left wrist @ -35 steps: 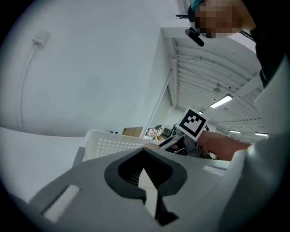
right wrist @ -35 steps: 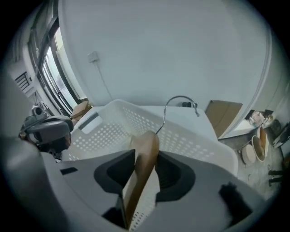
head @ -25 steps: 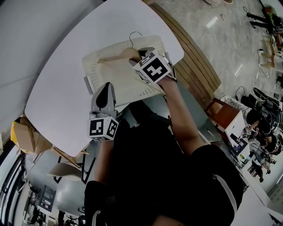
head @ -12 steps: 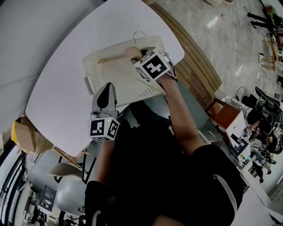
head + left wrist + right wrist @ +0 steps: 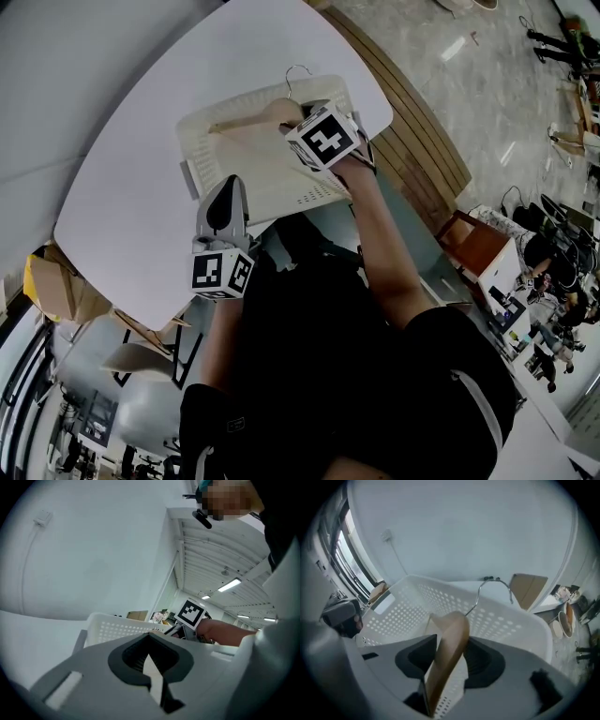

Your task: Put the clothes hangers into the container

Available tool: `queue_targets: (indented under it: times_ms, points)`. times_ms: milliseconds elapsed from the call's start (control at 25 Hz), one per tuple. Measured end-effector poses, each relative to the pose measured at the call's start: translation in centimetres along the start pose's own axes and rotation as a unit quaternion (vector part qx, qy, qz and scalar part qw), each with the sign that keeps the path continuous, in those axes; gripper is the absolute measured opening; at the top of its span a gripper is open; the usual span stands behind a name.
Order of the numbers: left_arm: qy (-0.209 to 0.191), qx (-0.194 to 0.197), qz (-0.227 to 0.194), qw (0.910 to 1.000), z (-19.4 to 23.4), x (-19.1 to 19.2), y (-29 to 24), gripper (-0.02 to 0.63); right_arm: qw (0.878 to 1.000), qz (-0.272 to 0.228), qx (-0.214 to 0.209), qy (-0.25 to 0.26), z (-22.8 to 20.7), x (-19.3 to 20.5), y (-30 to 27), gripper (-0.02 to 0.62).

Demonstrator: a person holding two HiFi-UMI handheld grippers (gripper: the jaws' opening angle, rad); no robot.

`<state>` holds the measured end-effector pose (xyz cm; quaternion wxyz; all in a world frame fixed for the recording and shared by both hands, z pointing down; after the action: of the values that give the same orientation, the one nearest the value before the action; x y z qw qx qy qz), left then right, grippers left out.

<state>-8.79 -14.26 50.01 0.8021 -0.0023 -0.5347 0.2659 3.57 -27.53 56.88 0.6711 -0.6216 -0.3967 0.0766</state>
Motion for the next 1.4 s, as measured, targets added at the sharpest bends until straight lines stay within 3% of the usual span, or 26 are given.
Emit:
queue_targets:
  times_ms: [1400]
  points:
    - [-0.008,0.019,-0.022,0.9995,-1.1,-0.8,3.6,0.005,0.998,-0.015,0.055,-0.014,0.5,1.6,4.2,0.213]
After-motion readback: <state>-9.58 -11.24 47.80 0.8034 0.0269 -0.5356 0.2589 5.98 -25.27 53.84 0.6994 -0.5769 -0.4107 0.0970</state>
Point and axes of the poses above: the fingertips, and each gripper's own axes: y backward along the fingers, z to its left, x out of its underside, the point moved 4 cm from there along y, backward along the fingers, and after that the axes turned 5 degrees about x, right-handed, at the moved point
